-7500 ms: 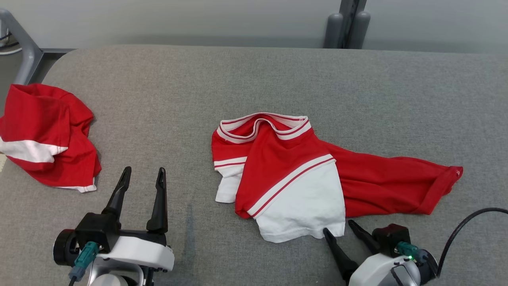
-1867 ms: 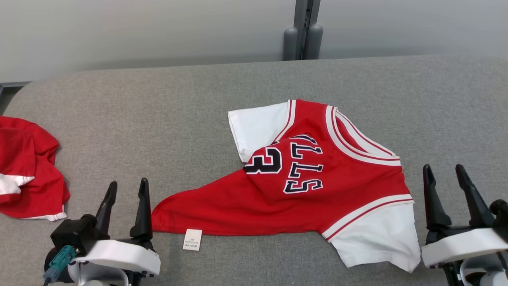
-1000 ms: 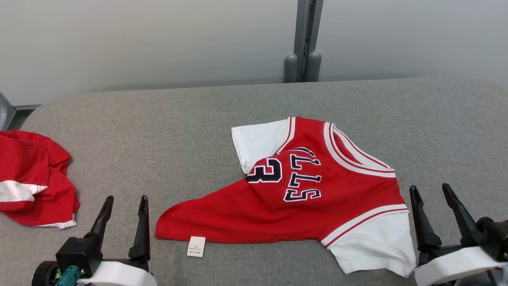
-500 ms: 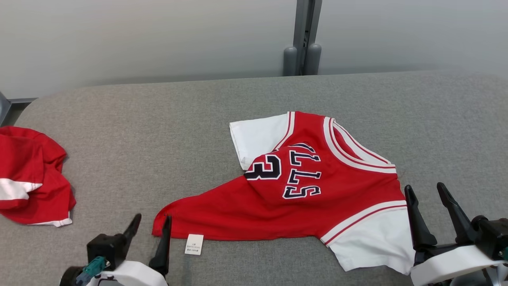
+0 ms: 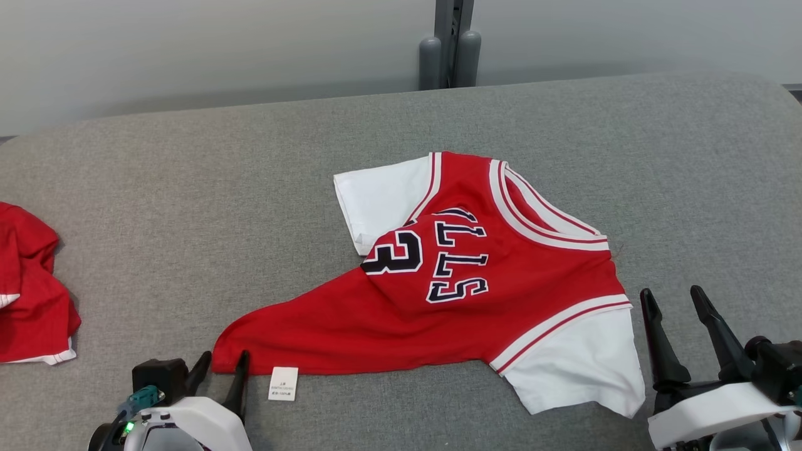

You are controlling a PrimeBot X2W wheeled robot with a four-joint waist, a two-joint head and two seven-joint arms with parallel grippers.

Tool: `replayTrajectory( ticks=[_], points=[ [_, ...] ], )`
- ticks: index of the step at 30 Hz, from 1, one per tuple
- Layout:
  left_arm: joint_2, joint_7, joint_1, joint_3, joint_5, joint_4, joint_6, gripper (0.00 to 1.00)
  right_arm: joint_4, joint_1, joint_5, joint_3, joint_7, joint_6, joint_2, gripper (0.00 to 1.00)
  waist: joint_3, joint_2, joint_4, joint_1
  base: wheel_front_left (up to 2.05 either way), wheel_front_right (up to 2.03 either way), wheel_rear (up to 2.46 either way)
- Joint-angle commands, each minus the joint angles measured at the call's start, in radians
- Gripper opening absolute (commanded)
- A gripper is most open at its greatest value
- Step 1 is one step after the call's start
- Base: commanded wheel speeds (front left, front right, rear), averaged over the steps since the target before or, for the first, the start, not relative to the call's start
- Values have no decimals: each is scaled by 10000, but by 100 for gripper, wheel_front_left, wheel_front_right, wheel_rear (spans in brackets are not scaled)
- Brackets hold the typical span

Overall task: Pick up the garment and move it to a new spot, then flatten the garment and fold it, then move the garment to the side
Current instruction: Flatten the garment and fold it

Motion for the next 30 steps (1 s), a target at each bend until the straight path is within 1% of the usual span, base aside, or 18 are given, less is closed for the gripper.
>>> replayTrajectory(
  ticks=[1, 5, 10, 16, 23, 26, 27, 28, 29, 30],
  points=[
    [-11, -4, -250, -30, -37, 288, -143, 0, 96, -98, 74, -66, -66, 1, -40, 100, 77, 0, -42, 0, 0, 0, 0],
    [-26, -139, -439, -62, -40, 589, -245, 0, 198, 25, 95, -136, -49, 1, -40, 100, 109, 0, -53, 0, 0, 0, 0],
    [-111, -329, -581, -148, -59, 924, -357, 0, 435, 601, 206, -181, 166, 1, -39, 100, 157, 0, 44, 0, 0, 0, 0],
    [-204, -540, -716, -188, -99, 1167, -410, 0, 1315, 1296, 488, -121, 255, 1, -39, 100, 286, 0, 114, 0, 0, 0, 0],
    [-220, -664, -862, -234, -86, 1342, -446, 0, 2336, 816, 771, 368, 11, 1, -45, 100, 469, 0, 122, 0, 0, 0, 0],
    [-232, -707, -979, -283, -50, 1391, -466, 0, 2804, 625, 817, 552, 174, 1, -39, 100, 527, 0, 192, 0, 0, 0, 0],
    [-240, -738, -1007, -295, -47, 1407, -460, 0, 2966, 567, 899, 597, 260, 1, -45, 52, 541, 0, 215, 0, 0, 0, 0],
    [-246, -786, -1020, -293, -45, 1417, -449, 0, 3155, 590, 927, 659, 421, 3, -42, 33, 552, 0, 238, 0, 0, 0, 0],
    [-247, -821, -1031, -297, -45, 1423, -440, 0, 3258, 589, 1012, 724, 483, 4, -22, 0, 561, 0, 257, 0, 0, 0, 0],
    [-252, -891, -1043, -281, -50, 1408, -422, 0, 3328, 567, 1045, 742, 477, 4, -14, 0, 573, 0, 275, 0, 0, 0, 0]
  ],
)
